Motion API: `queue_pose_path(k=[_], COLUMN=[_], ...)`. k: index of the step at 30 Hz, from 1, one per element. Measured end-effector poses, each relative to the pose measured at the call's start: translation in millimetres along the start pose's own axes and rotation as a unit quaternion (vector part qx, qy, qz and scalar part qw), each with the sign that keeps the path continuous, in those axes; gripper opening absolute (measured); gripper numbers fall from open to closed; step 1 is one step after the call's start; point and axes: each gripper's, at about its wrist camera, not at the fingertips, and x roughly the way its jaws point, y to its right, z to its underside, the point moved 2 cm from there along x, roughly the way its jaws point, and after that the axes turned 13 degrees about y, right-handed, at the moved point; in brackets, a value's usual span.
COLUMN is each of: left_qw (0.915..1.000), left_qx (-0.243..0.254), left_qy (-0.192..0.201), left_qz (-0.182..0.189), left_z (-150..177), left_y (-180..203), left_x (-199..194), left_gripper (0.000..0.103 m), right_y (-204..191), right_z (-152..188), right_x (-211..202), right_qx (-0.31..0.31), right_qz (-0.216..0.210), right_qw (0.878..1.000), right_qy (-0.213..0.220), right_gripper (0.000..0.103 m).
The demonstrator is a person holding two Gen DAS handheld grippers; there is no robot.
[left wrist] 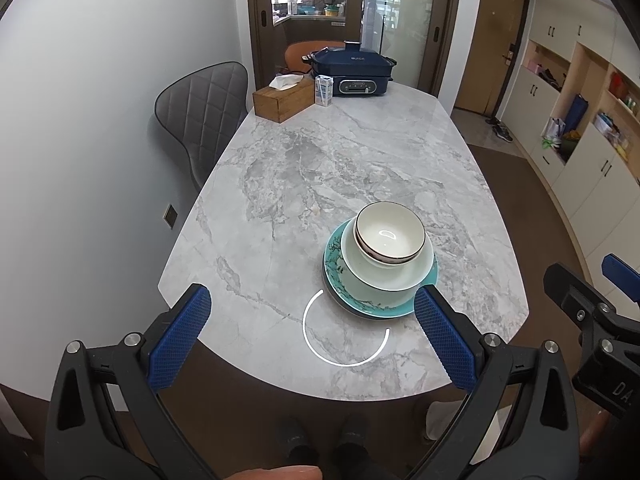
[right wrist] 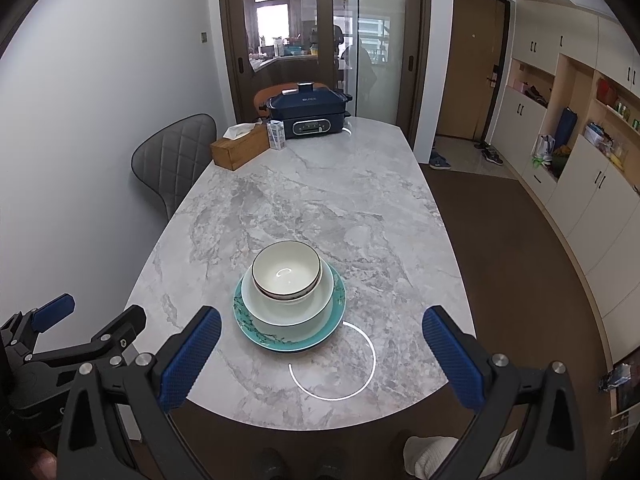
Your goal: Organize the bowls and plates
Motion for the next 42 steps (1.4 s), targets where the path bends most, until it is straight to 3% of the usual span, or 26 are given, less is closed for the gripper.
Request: queue_pose_path(k=[42], left_qw=[1.0], left_qx=[0.004], left_qy=[-0.004], left_qz=[0.008], left_z=[2.3], left_y=[-0.2], left_x=[3.3], left_gripper=[0.102], right_y=[-7.3], right_z=[5.4], right_x=[-1.9], right_qx=[0.0], right_qz=[-0.003], right_qw=[1.0], right_qy=[-0.003], right_gripper=[0.103])
